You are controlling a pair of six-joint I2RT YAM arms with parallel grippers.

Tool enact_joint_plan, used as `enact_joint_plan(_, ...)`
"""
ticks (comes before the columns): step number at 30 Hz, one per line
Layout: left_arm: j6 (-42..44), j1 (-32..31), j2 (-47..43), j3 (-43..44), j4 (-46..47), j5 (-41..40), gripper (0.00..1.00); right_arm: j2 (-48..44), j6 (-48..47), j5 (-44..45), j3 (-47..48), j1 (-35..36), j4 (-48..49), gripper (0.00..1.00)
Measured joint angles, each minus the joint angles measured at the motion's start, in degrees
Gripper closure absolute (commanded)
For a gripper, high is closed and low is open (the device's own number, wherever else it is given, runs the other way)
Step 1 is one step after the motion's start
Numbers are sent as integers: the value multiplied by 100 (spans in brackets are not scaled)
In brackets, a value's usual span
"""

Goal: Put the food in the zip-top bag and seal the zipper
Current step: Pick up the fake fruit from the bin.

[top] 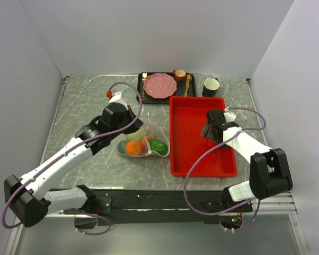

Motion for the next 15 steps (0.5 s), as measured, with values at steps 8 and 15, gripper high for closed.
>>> enact_joint_plan(8,-4,0,-4,-2,4,0,99,-2,-234,-601,-146,-76,400,24)
enact_joint_plan(15,-9,2,-31,-2,0,0,99,-269,-518,-1204,-420,-76,824,31)
